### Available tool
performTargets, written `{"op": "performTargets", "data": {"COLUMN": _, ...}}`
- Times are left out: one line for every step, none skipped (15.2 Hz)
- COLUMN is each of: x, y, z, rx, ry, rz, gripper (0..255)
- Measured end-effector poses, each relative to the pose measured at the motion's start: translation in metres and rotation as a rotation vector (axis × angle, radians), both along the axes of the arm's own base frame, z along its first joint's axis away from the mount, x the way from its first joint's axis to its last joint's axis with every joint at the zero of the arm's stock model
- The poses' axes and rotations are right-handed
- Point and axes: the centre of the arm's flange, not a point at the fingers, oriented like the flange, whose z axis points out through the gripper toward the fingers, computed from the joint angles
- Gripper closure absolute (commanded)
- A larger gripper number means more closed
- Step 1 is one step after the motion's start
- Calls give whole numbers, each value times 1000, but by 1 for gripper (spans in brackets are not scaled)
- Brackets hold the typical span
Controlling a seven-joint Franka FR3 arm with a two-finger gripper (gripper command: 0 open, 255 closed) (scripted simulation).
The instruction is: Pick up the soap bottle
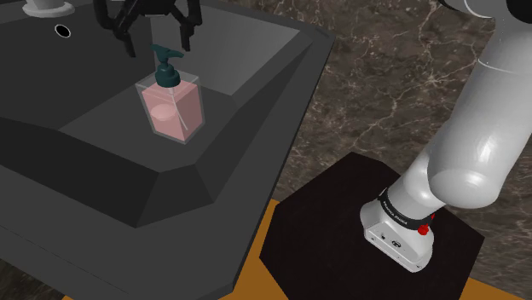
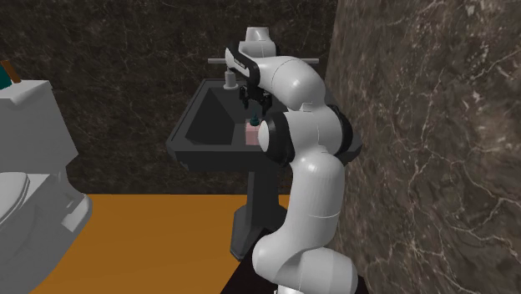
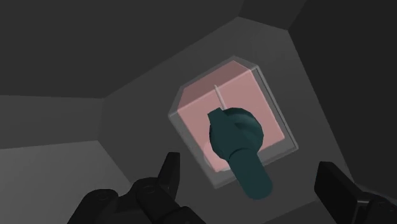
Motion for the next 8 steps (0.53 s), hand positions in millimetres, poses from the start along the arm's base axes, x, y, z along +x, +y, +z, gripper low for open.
{"op": "performTargets", "data": {"x": 0, "y": 0, "z": -5, "rx": 0, "ry": 0, "rz": 0, "gripper": 0}}
{"op": "performTargets", "data": {"x": 0, "y": -1, "z": -12, "rx": 0, "ry": 0, "rz": 0, "gripper": 0}}
{"op": "performTargets", "data": {"x": 0, "y": 0, "z": -16, "rx": 0, "ry": 0, "rz": 0, "gripper": 0}}
{"op": "performTargets", "data": {"x": 0, "y": 0, "z": -18, "rx": 0, "ry": 0, "rz": 0, "gripper": 255}}
{"op": "performTargets", "data": {"x": 0, "y": 0, "z": -19, "rx": 0, "ry": 0, "rz": 0, "gripper": 255}}
{"op": "performTargets", "data": {"x": 0, "y": 0, "z": -19, "rx": 1, "ry": -1, "rz": 0, "gripper": 255}}
{"op": "performTargets", "data": {"x": -1, "y": 0, "z": -18, "rx": 3, "ry": -3, "rz": 1, "gripper": 255}}
{"op": "performTargets", "data": {"x": -1, "y": 0, "z": -18, "rx": 3, "ry": -3, "rz": 1, "gripper": 255}}
